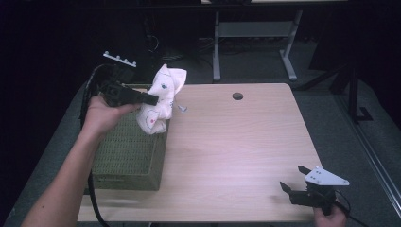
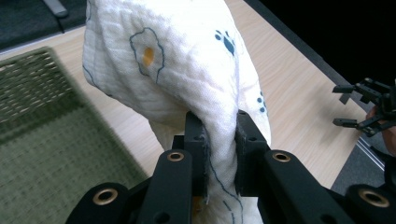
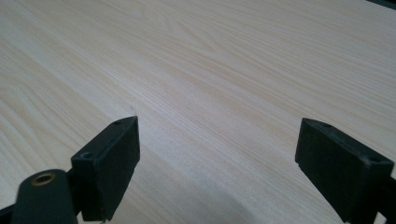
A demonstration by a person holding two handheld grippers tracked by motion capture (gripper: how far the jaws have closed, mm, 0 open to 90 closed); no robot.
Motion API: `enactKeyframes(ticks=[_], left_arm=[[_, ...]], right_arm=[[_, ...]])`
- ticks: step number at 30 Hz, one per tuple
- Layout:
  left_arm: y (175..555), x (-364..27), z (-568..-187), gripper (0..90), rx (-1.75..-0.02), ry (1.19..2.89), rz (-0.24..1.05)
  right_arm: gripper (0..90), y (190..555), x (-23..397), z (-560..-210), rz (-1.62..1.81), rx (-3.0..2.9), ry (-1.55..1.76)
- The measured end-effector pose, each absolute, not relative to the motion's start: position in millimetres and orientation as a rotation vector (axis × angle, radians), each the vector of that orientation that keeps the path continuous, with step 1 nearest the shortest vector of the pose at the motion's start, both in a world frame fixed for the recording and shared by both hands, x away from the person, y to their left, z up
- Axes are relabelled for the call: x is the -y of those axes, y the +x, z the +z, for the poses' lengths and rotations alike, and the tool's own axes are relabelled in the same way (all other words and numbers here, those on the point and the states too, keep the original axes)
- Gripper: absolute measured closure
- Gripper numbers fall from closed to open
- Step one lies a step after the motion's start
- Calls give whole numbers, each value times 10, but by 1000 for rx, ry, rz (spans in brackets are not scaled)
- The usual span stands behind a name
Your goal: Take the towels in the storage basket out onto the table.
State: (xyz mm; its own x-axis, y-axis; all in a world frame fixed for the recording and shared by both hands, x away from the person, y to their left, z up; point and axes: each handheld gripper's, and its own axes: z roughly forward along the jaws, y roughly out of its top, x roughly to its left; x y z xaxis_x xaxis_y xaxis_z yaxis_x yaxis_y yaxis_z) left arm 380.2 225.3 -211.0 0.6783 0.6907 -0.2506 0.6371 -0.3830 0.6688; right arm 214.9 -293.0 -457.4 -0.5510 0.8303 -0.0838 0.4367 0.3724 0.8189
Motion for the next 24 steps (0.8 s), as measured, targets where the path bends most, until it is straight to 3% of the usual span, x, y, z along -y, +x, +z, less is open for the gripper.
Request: enactKeyframes(ticks=[24], left_arm=[[4033,-1489,-2345,781,-948,2218,0]], right_arm=[[135,2152,2921,-4563,1071,-2144,1082]])
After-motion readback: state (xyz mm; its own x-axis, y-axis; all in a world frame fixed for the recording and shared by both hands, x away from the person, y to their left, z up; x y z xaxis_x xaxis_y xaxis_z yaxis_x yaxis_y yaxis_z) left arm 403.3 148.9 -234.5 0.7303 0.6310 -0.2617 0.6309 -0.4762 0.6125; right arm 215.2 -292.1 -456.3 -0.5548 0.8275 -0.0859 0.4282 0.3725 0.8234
